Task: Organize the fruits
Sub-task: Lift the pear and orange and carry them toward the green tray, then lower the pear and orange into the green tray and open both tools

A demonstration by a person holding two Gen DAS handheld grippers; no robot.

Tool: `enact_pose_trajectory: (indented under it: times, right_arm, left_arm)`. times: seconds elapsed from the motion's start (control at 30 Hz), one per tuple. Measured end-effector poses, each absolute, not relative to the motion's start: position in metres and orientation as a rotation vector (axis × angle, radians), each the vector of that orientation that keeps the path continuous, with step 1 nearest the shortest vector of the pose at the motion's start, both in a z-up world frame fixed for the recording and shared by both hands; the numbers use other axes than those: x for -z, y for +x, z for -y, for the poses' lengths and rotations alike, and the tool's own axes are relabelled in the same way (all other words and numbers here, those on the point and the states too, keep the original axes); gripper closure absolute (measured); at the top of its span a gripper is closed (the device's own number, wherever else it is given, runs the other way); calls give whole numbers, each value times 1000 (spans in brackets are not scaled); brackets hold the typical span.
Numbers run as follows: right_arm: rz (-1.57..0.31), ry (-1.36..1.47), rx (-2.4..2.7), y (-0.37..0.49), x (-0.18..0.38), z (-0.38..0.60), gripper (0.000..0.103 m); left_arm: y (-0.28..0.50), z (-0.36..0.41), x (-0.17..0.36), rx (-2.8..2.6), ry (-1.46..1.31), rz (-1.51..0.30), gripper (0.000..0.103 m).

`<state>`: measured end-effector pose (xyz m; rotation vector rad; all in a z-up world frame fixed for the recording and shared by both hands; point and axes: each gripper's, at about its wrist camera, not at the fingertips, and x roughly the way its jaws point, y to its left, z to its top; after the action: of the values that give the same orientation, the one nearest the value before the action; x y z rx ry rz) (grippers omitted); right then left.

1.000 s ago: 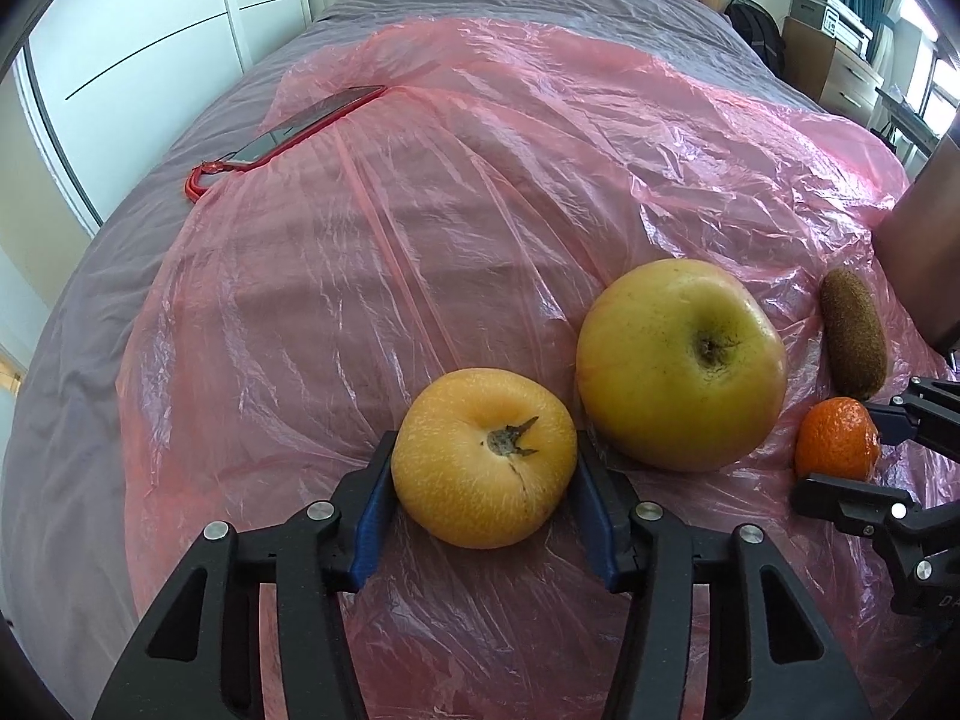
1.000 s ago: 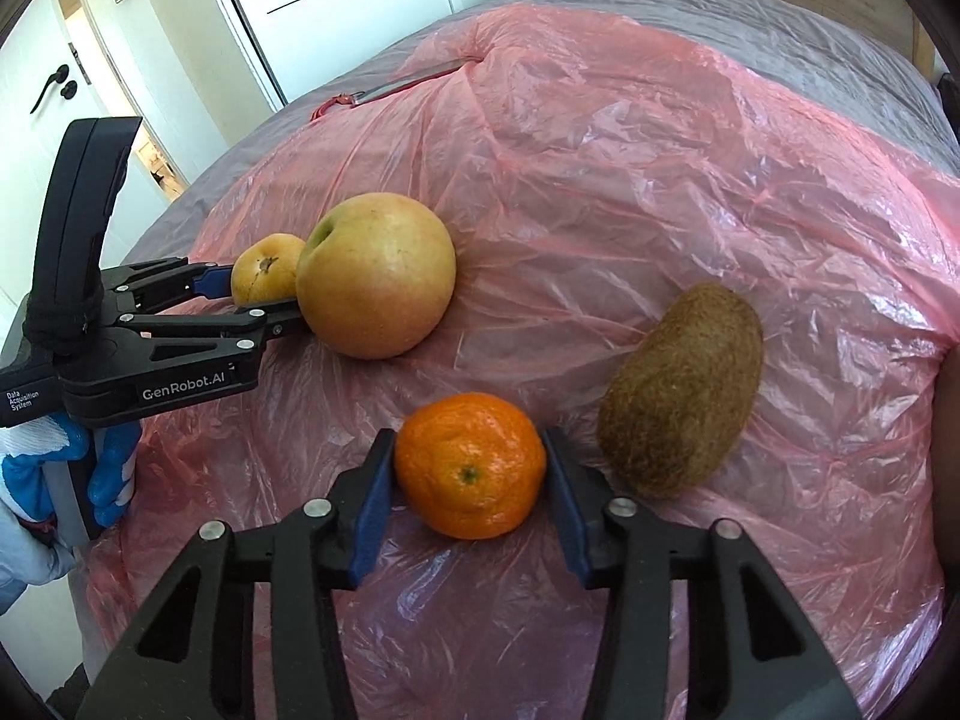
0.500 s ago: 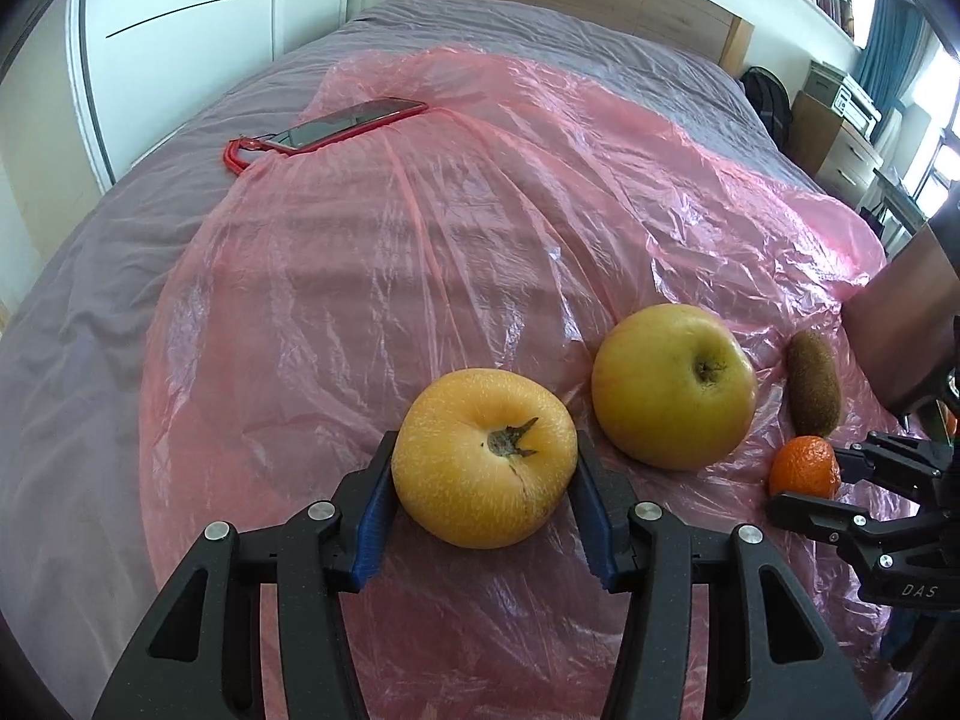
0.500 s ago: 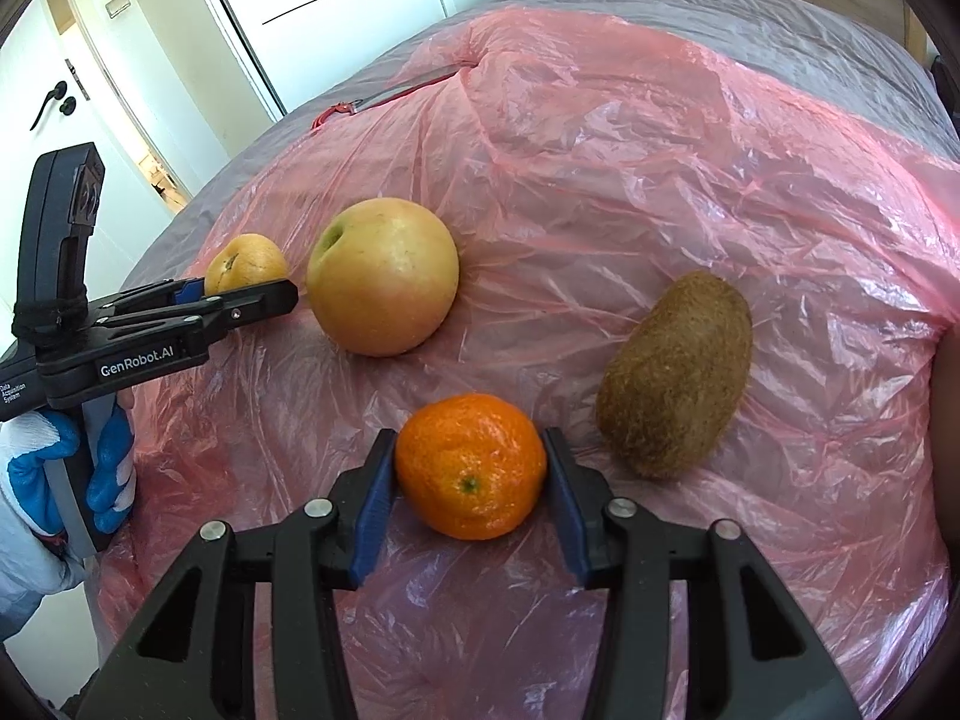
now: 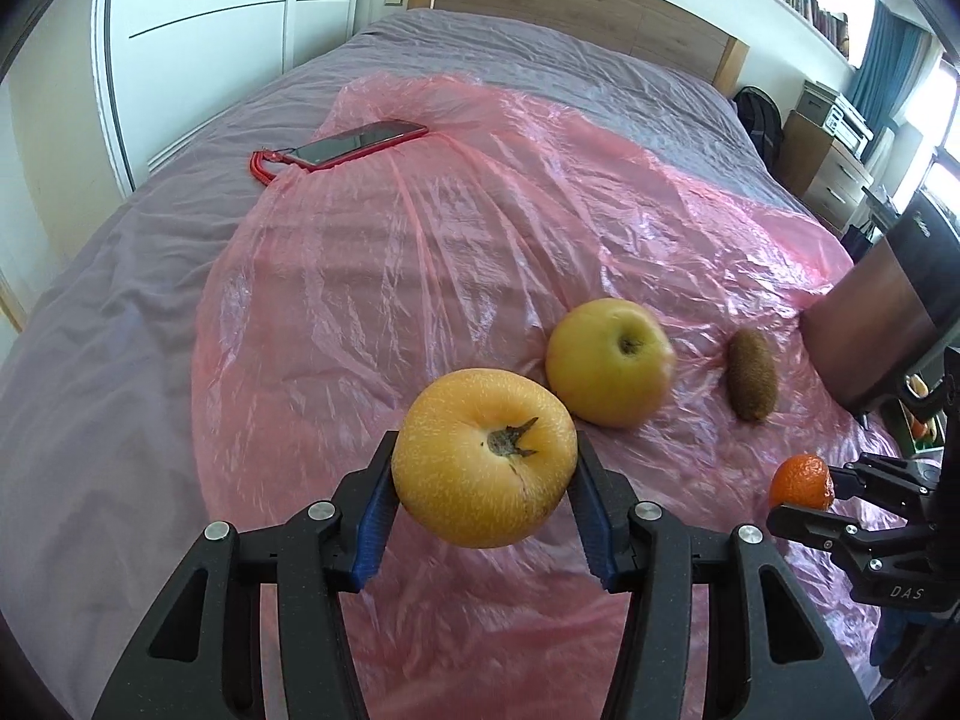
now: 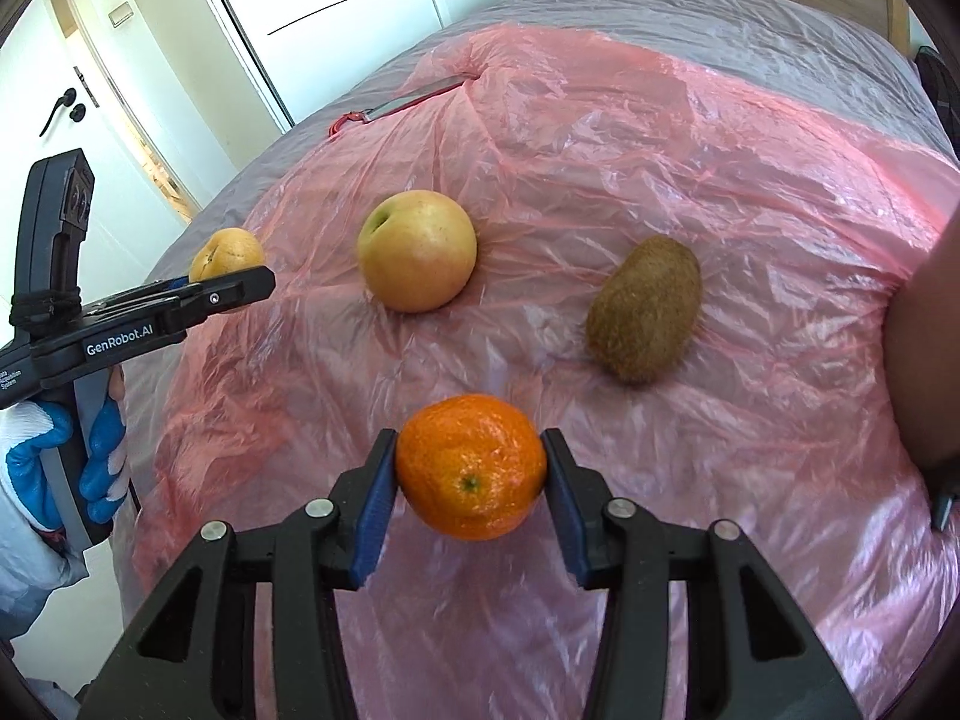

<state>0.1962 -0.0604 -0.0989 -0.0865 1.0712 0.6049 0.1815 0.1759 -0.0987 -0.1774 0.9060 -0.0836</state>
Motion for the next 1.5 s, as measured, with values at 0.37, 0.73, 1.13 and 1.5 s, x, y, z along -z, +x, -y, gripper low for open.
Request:
enact_pose_trajectory:
  times: [0.37, 0.73, 1.13, 1.5]
  right_arm:
    - [-1060, -88, -538, 146, 69, 111, 45]
    - [-981, -9, -385, 99, 34, 211, 45]
    - [-863, 67, -165, 80, -5, 363, 45]
    - [-791, 79, -44, 125, -18, 470, 45]
  left_arm:
    - [129, -111, 63, 194, -97, -895, 56]
    - [92, 1, 27, 378, 23, -891, 56]
    - [84, 168, -6, 653, 173, -871, 56]
    - [130, 299, -17, 752, 197, -849, 56]
